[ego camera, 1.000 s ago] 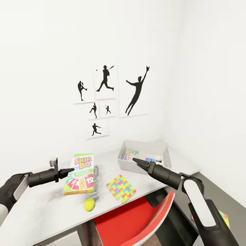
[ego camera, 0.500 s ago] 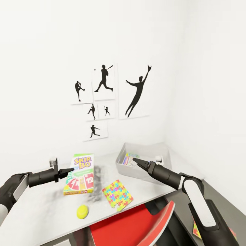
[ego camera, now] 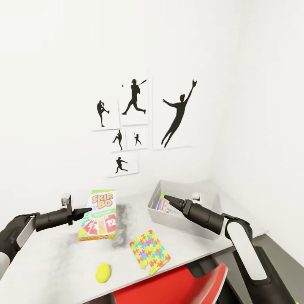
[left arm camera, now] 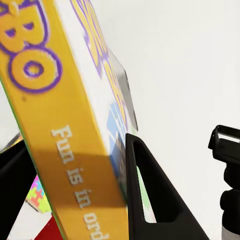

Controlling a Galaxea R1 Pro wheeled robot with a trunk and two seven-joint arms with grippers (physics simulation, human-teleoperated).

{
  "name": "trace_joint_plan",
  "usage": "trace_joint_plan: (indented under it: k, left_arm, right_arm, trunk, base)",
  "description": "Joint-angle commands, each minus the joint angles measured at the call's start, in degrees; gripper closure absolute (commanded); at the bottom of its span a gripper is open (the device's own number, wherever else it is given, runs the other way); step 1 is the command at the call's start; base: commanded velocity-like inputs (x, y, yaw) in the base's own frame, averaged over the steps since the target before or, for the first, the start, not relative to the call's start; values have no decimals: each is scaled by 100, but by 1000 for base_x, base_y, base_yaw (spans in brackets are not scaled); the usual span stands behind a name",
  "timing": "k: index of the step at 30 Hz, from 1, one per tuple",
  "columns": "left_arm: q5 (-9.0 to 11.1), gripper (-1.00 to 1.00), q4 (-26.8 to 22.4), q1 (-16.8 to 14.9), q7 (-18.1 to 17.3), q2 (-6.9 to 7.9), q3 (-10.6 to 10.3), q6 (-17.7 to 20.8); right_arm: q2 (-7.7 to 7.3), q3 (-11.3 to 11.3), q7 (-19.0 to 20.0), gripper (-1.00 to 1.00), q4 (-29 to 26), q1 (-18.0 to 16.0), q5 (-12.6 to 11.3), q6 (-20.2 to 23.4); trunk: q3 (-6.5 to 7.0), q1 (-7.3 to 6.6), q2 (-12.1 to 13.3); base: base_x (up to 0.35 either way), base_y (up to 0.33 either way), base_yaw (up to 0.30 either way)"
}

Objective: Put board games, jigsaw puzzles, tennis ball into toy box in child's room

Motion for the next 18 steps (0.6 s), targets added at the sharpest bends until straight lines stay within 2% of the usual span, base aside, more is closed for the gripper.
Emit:
trace_joint_plan:
  k: [1, 6, 18]
  left_arm:
    - [21, 100, 2, -4, -5, 0, -1, 44]
    - [22, 100, 2, -3, -8, 0, -1, 44]
    - [22, 100, 2, -3, -6, -7, -5, 43]
  right_arm:
    - [-3, 1, 33, -100, 0, -4, 26, 11]
    - [-3, 1, 30, -100, 0, -4, 26, 11]
    - [-3, 1, 15, -100, 0, -4, 34, -6]
  trunk:
    - [-7, 5, -8]
    - [-7, 5, -8]
    - [-7, 5, -8]
  base:
    - [174, 0, 261]
    - [88, 0, 125]
    - [117, -35, 7]
